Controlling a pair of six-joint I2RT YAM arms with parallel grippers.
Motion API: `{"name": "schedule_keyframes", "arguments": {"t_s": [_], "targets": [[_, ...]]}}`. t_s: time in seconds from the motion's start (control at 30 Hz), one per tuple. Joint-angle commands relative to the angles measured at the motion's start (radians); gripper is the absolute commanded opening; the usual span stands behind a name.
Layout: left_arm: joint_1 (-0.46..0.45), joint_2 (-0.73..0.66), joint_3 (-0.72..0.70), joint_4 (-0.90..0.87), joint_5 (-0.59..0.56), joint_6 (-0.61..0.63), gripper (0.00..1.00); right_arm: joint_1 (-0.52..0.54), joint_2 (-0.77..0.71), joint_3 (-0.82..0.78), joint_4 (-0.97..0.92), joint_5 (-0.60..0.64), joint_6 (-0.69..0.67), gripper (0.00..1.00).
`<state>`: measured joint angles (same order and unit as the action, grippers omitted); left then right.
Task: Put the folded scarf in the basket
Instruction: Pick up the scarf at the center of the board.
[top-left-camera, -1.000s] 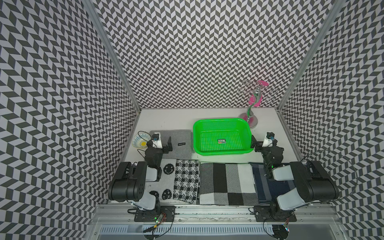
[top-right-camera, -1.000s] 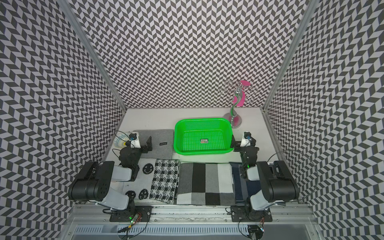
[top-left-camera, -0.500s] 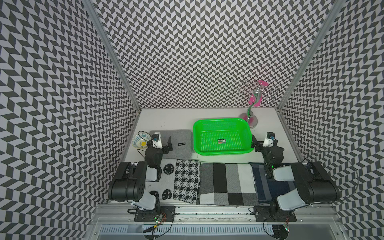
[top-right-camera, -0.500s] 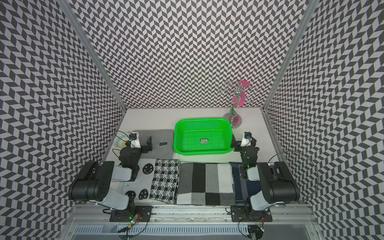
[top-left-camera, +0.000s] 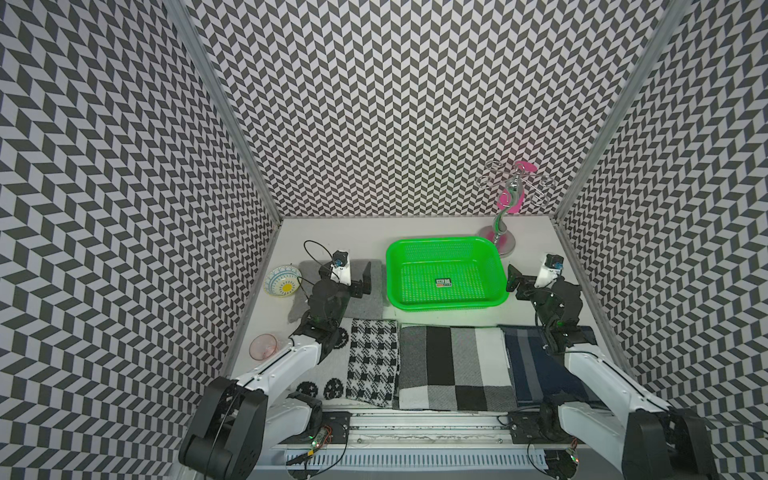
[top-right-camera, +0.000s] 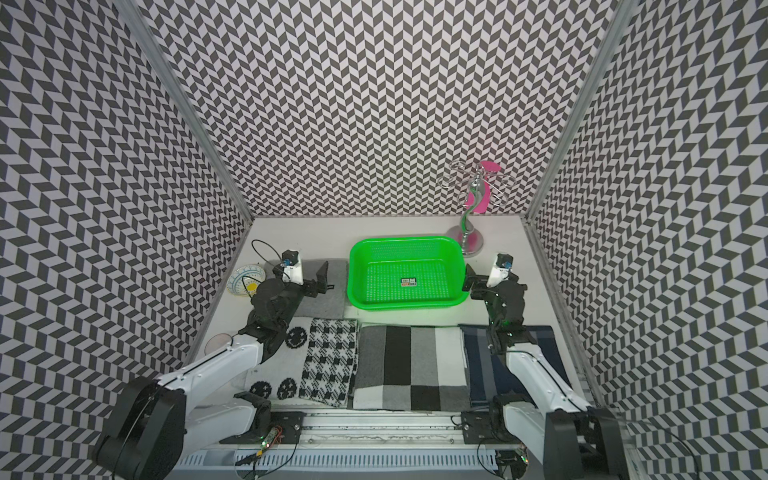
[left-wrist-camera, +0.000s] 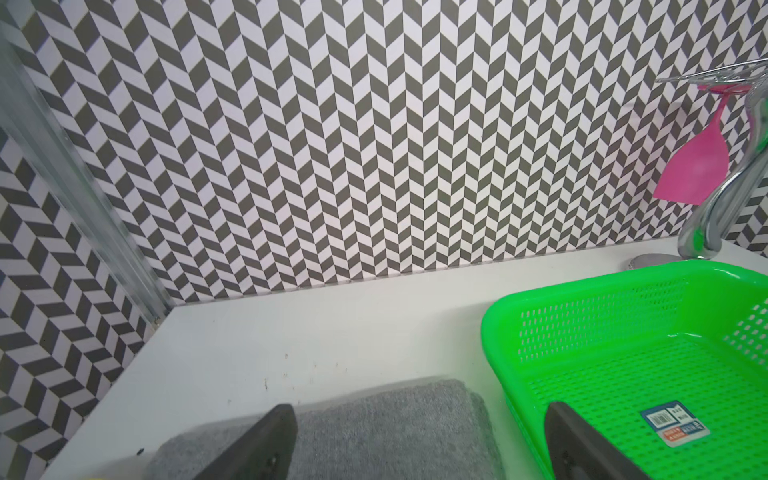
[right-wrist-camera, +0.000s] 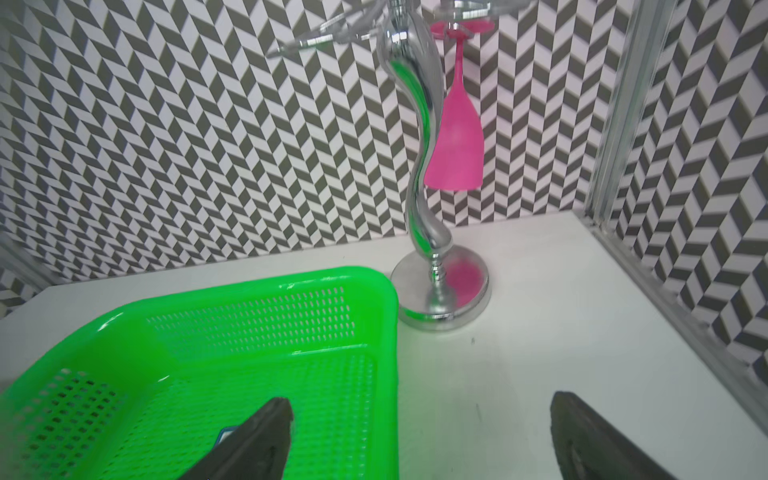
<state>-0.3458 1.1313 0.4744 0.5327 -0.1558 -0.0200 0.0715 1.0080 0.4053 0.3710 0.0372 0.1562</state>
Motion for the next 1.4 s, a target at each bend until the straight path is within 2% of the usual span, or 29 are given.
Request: {"name": "schedule_keyframes", "arguments": {"t_s": [0.0,0.1,0.27,0.4,0.67,0.87,1.07,1.23,1.37], "targets": [[-0.041,-0.058,0.034,-0.258,-0.018,-0.162,0.93,0.013,-0.053,-0.005,-0.243,-0.001,0.099,0.98],[-0.099,-0.120,0.043,-0.374,0.010,-0.298,0.89,0.020,-0.114,-0.005,-0.335,-0.040,0.194,0.95],[-0.193,-0.200,0.029,-0.516,0.039,-0.487,0.85,0.057,-0.184,0.005,-0.424,-0.067,0.203,0.94],[-0.238,-0.229,0.011,-0.550,0.095,-0.533,0.81,0.058,-0.184,0.003,-0.482,-0.140,0.266,0.91],[-0.277,-0.177,0.013,-0.642,0.339,-0.647,0.77,0.084,-0.171,0.037,-0.593,-0.197,0.319,0.89],[-0.326,-0.146,-0.031,-0.605,0.411,-0.692,0.78,0.101,-0.108,0.018,-0.612,-0.315,0.411,0.87],[-0.373,-0.050,-0.078,-0.484,0.471,-0.753,0.78,0.124,-0.040,0.026,-0.674,-0.317,0.386,0.84],[-0.404,0.013,-0.079,-0.394,0.471,-0.791,0.79,0.158,0.011,0.029,-0.684,-0.325,0.384,0.78],[-0.433,0.101,-0.072,-0.345,0.465,-0.820,0.79,0.206,0.061,0.031,-0.708,-0.316,0.407,0.77]]}}
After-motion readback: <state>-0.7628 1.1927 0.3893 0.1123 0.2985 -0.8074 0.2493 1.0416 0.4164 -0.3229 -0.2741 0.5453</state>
